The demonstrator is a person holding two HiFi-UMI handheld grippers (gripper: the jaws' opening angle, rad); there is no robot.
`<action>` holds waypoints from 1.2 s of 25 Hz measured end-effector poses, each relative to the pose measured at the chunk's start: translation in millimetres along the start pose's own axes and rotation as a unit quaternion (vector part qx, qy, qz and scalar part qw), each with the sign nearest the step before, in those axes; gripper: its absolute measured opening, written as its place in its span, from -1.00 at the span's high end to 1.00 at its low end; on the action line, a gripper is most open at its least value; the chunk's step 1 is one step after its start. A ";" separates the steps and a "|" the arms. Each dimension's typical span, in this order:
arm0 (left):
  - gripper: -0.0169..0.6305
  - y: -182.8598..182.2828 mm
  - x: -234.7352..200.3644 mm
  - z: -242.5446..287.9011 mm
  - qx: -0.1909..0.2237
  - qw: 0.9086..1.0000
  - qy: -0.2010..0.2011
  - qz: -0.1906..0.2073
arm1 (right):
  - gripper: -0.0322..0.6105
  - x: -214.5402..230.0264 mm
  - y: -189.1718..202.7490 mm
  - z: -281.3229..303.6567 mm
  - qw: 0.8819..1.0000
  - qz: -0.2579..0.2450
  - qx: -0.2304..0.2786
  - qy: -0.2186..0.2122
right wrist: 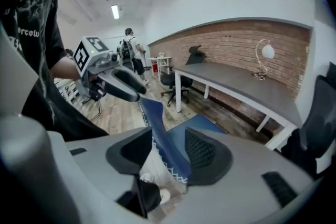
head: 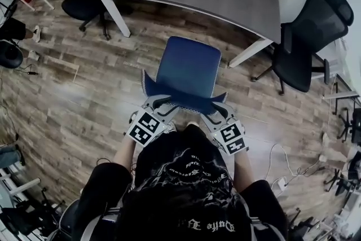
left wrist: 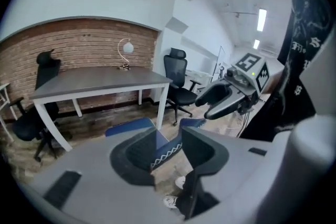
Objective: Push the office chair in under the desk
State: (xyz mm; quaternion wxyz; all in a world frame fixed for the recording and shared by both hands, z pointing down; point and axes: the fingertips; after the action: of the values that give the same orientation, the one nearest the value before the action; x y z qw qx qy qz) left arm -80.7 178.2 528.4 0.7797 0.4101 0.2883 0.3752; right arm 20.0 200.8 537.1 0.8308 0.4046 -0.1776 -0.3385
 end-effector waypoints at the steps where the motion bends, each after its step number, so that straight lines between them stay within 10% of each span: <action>1: 0.46 1.2 -0.2 1.9 -0.011 1.000 0.007 0.014 | 0.29 -4.4 2.1 3.3 1.000 -0.012 -0.013 -0.012; 9: 0.15 29.5 0.8 5.8 -0.119 0.987 0.060 0.089 | 0.16 -15.8 13.7 15.6 0.994 -0.052 -0.079 -0.063; 21: 0.10 62.2 1.0 27.5 -0.242 0.928 0.120 0.256 | 0.14 -25.4 39.8 46.7 0.972 -0.128 -0.166 -0.110; 30: 0.10 95.6 -7.1 37.2 -0.321 0.889 0.163 0.282 | 0.14 -31.9 61.1 63.1 0.958 -0.123 -0.215 -0.145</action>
State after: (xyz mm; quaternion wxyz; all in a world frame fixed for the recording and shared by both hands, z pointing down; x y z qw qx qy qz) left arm -89.8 193.1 629.7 0.6720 0.1342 0.1475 0.7132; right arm -12.8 215.6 623.3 0.8154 0.1818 -0.1680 -0.5233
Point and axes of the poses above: the fingertips, and each gripper's own axes: z forward along the fingers, x to its right, y out of its underside, and after that the axes turned 5 degrees about x, right-handed
